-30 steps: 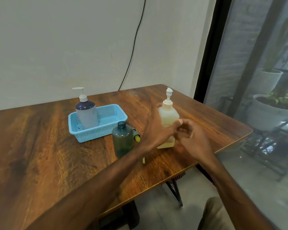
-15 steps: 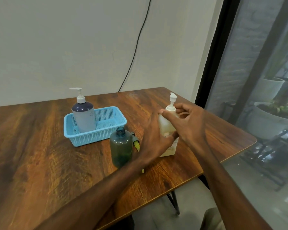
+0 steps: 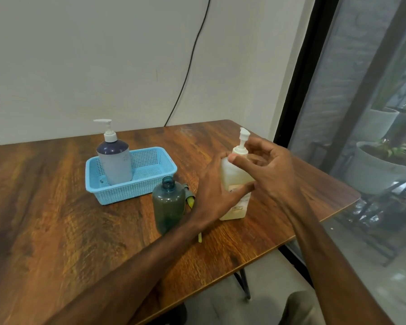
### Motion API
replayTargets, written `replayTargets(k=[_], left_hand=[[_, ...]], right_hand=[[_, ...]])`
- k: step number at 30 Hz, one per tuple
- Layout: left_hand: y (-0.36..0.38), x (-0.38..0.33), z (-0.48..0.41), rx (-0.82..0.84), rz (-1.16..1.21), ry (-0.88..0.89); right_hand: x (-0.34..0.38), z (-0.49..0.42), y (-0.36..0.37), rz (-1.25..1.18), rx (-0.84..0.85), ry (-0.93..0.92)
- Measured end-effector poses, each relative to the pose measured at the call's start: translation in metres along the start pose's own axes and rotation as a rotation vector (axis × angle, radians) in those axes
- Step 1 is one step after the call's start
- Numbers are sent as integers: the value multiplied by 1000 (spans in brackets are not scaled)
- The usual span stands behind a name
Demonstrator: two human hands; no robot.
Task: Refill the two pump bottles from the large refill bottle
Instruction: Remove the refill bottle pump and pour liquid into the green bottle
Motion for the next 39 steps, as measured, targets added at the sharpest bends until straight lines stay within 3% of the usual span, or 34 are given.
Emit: replayTargets(k=[3,6,11,18,25,29,32,37,39], left_hand=[[1,2,0,-4,2,2],[0,1,0,-10,9,17],[0,4,0,-17,16,19],[2,7,0,-2,17,13],[1,8,0,-13,49,25],[2,10,-1,-10,35,23],[2,10,-1,-7,43,29],[1,12,-2,-12,35,31],[1,12,-2,-13,39,29]], right_hand=[[7,3,-7,41,-143,-40],[8,3,-7,29,-113,-60],[7,2,-1,-30,78,-51],[17,2,-6,151,-121,-68],[10,1,9,-21,111,-85],[13,0,1,199,-35,-64],[18,2,-2,224,-113,-76],[11,-1,9,44,72,-71],[11,-1,5,107,28,-46]])
Point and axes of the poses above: each hand's wrist, its own z-axis away from the middle knuckle, its own y-axis out of the palm, x = y × z, the point moved 9 cm from there along -z, towards the middle knuckle, and after that the axes turned 15 degrees about z, right-handed, at the moved point
